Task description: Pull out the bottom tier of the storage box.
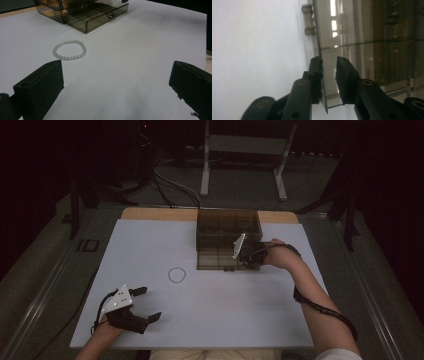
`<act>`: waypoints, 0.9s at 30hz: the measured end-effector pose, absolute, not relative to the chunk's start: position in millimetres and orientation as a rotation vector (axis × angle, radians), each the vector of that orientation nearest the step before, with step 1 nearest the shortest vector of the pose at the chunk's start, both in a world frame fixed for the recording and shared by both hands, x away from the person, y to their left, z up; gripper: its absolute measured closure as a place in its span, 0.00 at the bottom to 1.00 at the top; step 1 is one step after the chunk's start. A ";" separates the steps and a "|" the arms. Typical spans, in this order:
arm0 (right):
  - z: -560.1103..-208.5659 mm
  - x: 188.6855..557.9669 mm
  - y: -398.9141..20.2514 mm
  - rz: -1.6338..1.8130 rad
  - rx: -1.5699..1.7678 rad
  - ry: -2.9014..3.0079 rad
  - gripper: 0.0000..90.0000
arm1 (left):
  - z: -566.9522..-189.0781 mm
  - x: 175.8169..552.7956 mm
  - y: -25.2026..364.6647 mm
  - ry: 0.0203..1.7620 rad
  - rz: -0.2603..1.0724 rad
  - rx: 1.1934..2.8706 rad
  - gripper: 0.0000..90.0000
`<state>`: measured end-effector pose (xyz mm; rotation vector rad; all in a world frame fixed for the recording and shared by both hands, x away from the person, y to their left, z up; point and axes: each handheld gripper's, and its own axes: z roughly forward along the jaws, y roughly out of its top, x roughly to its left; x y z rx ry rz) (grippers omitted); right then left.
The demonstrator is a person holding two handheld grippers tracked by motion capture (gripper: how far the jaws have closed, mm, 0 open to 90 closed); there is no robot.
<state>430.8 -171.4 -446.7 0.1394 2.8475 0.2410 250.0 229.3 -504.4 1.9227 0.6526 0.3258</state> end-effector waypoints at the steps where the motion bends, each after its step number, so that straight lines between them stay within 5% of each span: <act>1: -444.7 430.6 -170.8 0.257 0.157 2.842 0.79 | -504.4 249.9 229.3 0.652 0.326 1.922 0.01; 4: -441.1 430.1 -169.7 0.289 0.170 2.838 0.78 | -504.4 250.0 229.4 0.653 0.325 1.922 0.01; 13: -428.3 430.4 -163.1 0.477 0.314 2.780 0.38 | -504.7 250.0 229.2 0.653 0.323 1.922 0.01; 27: -413.9 423.6 -152.8 0.712 0.508 2.662 0.12 | -504.6 249.9 229.3 0.651 0.322 1.925 0.01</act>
